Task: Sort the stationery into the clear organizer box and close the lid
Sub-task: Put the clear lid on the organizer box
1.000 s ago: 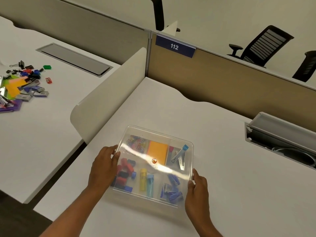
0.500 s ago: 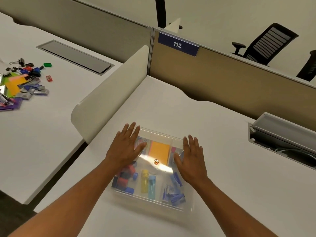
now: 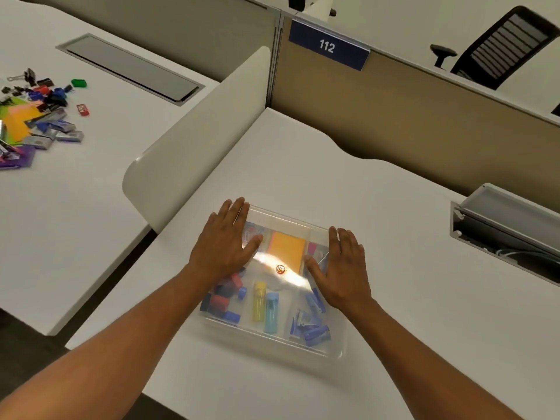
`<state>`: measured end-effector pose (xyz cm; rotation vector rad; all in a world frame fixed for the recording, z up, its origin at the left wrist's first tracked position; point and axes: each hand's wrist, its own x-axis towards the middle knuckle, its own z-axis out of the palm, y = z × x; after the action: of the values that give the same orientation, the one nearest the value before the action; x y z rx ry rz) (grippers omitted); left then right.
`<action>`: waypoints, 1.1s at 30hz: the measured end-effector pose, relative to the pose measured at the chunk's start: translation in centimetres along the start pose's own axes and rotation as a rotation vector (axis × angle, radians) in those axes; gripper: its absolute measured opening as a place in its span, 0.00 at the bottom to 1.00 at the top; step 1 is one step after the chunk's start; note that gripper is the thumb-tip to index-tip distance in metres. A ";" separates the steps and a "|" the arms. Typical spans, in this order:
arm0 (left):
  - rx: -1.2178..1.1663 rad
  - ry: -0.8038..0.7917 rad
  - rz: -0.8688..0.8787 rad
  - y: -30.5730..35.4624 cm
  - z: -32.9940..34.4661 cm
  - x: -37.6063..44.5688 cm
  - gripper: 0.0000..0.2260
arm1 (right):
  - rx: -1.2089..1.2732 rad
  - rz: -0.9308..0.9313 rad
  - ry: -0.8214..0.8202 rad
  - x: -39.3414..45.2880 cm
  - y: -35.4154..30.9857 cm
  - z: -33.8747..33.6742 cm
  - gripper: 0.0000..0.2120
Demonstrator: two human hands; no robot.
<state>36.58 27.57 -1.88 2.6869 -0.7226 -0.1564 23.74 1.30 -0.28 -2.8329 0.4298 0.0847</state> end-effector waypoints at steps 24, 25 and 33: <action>-0.429 0.072 -0.336 0.7 -0.6 -10.2 0.23 | 0.472 0.369 0.162 -11.2 -3.5 2.6 0.39; -0.446 0.072 -0.334 0.7 -0.5 -10.1 0.23 | 0.485 0.373 0.163 -11.2 -3.4 2.6 0.39; -0.543 0.098 -0.325 1.1 -0.8 -8.6 0.25 | 0.644 0.423 0.192 -10.8 -2.1 2.5 0.37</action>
<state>28.83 31.23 -0.57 2.2446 -0.1683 -0.2572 14.01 7.01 -1.06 -2.0913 0.9061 -0.2090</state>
